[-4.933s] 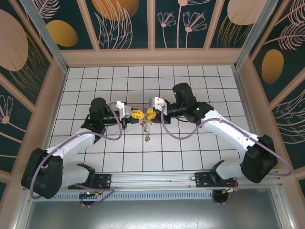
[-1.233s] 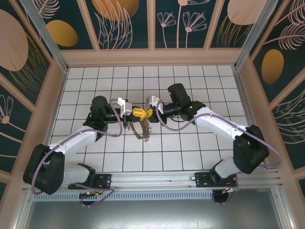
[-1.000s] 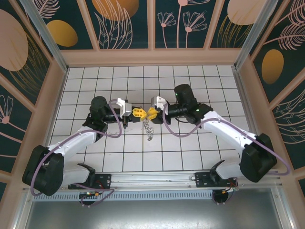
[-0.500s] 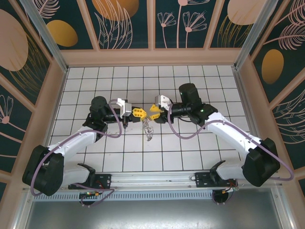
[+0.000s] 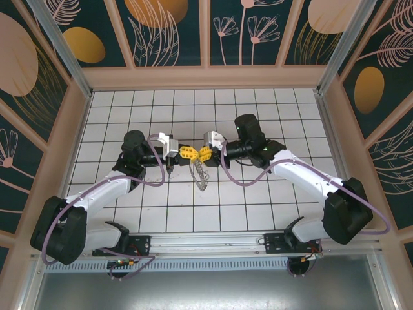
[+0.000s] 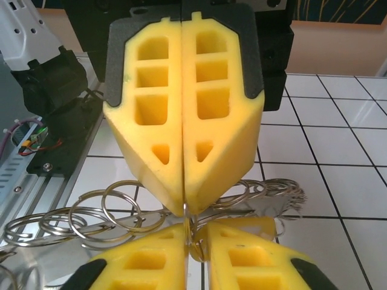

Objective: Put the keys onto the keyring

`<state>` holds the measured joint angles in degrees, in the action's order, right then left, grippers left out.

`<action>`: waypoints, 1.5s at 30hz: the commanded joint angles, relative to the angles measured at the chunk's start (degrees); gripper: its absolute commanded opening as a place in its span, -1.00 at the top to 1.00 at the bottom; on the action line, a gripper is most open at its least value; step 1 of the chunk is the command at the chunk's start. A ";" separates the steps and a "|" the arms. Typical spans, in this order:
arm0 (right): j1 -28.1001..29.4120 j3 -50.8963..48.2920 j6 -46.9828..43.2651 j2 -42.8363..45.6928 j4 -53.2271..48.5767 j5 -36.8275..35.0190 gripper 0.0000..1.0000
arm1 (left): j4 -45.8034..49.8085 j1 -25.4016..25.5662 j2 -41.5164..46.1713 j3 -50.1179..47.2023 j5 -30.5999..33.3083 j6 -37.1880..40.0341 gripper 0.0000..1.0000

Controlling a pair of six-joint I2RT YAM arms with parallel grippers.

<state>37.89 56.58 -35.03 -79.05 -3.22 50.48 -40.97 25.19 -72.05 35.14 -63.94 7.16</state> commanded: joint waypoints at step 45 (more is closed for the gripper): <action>2.72 -0.17 -4.12 8.20 -0.42 -11.78 0.68 | 0.96 0.46 6.05 -2.47 9.98 0.18 1.00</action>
<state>40.66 56.60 -38.74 -71.40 -6.11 37.01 -36.32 25.93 -65.63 33.19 -53.87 9.32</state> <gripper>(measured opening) 0.140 0.059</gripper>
